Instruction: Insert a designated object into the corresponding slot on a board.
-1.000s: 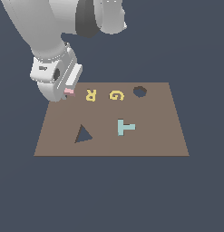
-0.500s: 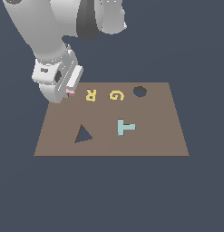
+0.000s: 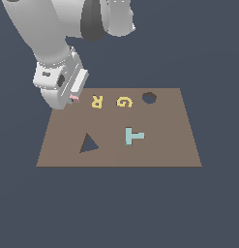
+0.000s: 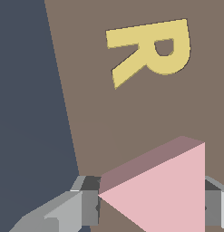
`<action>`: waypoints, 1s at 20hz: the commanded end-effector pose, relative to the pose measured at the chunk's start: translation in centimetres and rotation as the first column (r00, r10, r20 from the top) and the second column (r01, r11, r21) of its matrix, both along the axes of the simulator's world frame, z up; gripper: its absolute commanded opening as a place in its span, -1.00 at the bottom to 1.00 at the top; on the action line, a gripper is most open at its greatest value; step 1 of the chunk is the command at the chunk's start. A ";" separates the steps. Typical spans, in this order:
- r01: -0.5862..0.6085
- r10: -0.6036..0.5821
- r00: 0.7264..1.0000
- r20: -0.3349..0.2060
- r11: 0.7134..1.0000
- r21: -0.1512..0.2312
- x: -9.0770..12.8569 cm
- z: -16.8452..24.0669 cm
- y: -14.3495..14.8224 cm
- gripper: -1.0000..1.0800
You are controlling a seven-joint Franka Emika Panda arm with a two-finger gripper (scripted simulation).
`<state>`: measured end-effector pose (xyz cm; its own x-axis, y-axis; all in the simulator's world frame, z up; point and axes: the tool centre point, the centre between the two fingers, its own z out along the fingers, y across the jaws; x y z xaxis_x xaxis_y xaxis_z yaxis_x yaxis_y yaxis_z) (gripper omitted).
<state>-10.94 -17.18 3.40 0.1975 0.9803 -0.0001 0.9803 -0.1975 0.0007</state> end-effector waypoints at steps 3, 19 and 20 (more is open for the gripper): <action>0.005 -0.005 1.000 -0.001 1.000 0.000 0.0 0.0 0.1 -1.00; 0.207 -0.207 0.978 0.000 0.978 0.000 1.2 0.1 2.8 -1.00; 0.230 -0.230 0.973 0.000 0.973 0.000 1.4 0.1 3.1 -1.00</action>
<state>-9.78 -14.50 3.45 0.3878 0.9217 -0.0003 0.9217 -0.3878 0.0001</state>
